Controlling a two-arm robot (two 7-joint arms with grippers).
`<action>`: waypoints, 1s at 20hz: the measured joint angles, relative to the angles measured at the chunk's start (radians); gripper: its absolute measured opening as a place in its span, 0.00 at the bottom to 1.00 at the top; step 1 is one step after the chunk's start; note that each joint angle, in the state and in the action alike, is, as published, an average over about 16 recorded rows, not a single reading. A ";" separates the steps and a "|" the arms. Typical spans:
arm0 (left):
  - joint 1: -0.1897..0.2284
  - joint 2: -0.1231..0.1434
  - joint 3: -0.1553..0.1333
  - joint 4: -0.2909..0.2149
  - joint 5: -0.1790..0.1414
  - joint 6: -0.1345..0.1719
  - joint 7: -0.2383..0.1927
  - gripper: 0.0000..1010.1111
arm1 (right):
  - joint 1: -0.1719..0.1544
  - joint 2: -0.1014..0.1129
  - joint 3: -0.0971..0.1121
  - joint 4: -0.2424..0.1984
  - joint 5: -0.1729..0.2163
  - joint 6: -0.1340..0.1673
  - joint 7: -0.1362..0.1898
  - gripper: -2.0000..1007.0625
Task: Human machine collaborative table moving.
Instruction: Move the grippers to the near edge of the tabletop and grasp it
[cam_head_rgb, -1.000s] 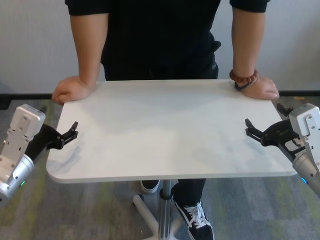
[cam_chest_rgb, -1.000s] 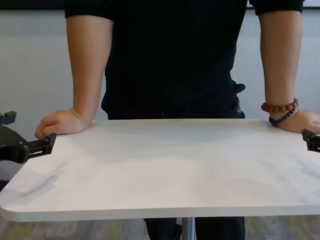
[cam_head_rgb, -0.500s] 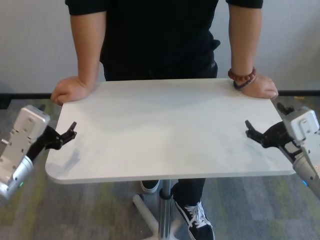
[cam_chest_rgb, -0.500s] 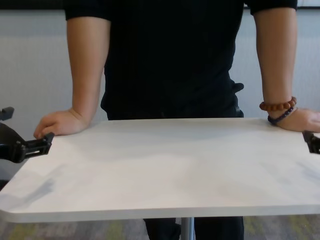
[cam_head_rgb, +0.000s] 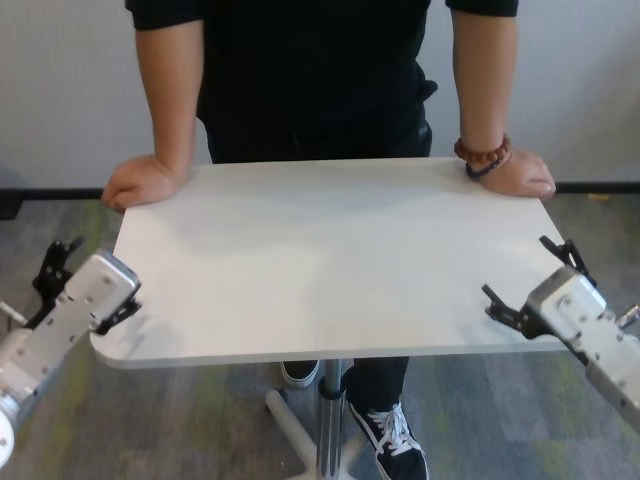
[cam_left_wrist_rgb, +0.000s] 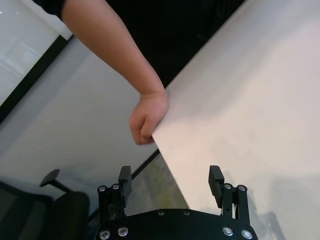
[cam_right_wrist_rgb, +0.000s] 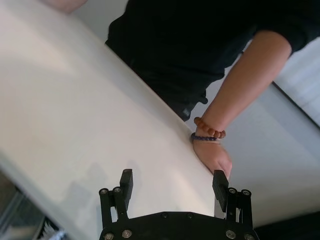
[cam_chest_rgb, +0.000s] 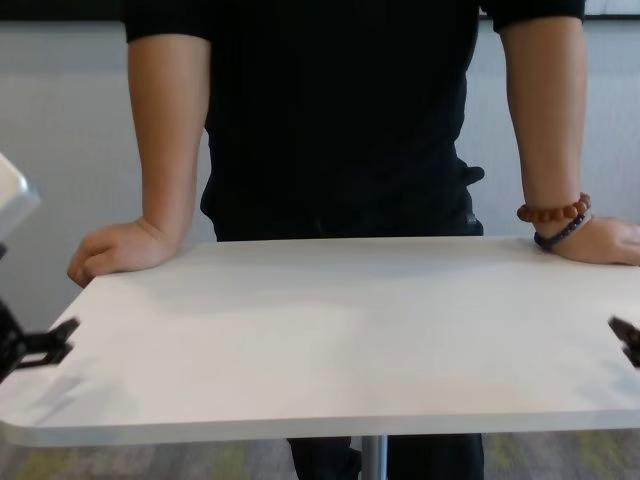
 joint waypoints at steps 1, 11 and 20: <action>0.009 0.011 0.004 -0.017 0.018 0.024 0.005 0.99 | -0.011 0.014 -0.006 -0.019 -0.024 0.017 -0.005 0.99; 0.105 0.120 0.052 -0.176 0.198 0.213 0.030 0.99 | -0.109 0.139 -0.065 -0.171 -0.255 0.171 -0.030 0.99; 0.157 0.150 0.133 -0.242 0.374 0.319 0.051 0.99 | -0.147 0.165 -0.098 -0.202 -0.365 0.225 -0.033 0.99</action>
